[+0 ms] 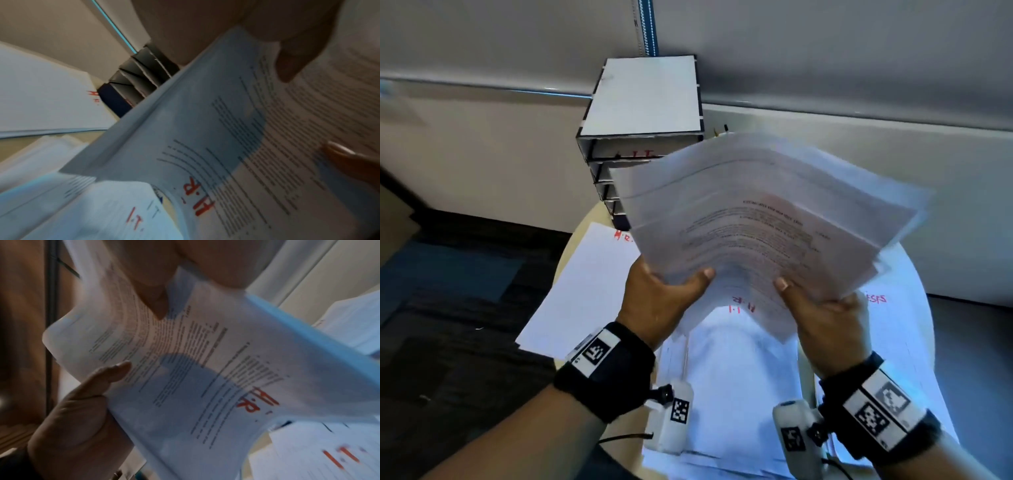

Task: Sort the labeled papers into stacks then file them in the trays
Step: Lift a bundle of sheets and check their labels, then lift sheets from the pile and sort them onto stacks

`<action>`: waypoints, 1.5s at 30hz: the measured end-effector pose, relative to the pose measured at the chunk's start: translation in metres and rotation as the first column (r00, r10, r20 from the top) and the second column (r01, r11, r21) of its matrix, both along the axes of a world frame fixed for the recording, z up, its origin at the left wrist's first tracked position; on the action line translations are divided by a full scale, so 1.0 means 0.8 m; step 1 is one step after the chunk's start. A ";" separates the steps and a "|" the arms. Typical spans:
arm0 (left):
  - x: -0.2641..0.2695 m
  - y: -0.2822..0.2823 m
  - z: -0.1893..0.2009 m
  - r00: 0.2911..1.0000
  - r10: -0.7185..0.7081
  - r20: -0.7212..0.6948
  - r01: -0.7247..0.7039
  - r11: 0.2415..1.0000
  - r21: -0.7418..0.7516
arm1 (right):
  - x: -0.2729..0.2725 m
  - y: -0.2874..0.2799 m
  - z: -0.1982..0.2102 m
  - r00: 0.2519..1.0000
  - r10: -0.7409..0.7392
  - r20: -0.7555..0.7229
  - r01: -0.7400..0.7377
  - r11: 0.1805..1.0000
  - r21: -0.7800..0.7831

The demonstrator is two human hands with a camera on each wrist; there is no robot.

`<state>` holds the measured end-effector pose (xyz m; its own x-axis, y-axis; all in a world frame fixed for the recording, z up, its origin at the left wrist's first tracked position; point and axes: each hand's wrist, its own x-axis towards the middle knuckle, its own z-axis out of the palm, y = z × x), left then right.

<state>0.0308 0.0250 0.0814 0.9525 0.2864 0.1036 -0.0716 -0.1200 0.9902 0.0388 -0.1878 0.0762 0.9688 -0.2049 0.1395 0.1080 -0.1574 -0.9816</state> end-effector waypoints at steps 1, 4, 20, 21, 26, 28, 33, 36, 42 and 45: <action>-0.005 0.003 -0.008 1.000 0.012 -0.010 -0.012 1.000 0.008 | -0.004 -0.003 -0.008 1.000 0.010 0.019 -0.009 0.999 -0.046; -0.021 0.015 -0.039 0.994 0.017 -0.110 -0.021 0.999 -0.031 | -0.014 -0.013 -0.031 0.996 0.043 -0.083 -0.055 0.987 -0.149; 0.001 0.006 -0.078 0.963 -0.085 -0.257 0.057 0.992 -0.114 | -0.011 -0.003 -0.056 0.955 0.016 -0.296 0.008 0.997 0.083; 0.002 0.005 -0.082 0.961 -0.092 -0.262 0.064 0.992 -0.113 | -0.009 -0.005 -0.062 0.952 0.010 -0.306 0.018 0.996 0.087; 0.012 -0.016 -0.090 0.932 -0.114 -0.343 0.066 0.986 -0.150 | 0.002 -0.007 -0.095 0.889 0.038 -0.456 -0.069 0.996 -0.051; 0.012 -0.017 -0.089 0.922 -0.120 -0.369 0.057 0.983 -0.177 | 0.004 -0.013 -0.104 0.873 0.002 -0.488 -0.070 0.990 -0.121; -0.011 0.030 -0.066 0.940 0.067 -0.334 -0.095 0.993 -0.069 | 0.009 -0.036 -0.063 0.948 0.033 -0.318 -0.163 0.905 -0.392; -0.045 0.066 -0.007 0.950 0.290 0.114 -0.309 0.828 0.468 | 0.023 -0.027 -0.014 0.955 0.268 -0.129 -0.272 0.610 -0.744; -0.068 0.014 0.049 0.960 -0.279 -0.007 0.068 0.207 0.976 | 0.034 0.068 0.061 0.805 0.519 -0.288 -0.355 0.032 -0.934; -0.056 0.053 0.040 0.975 -0.156 -0.159 0.187 0.191 0.963 | 0.033 0.108 0.061 0.764 0.621 -0.176 -0.247 0.029 -0.969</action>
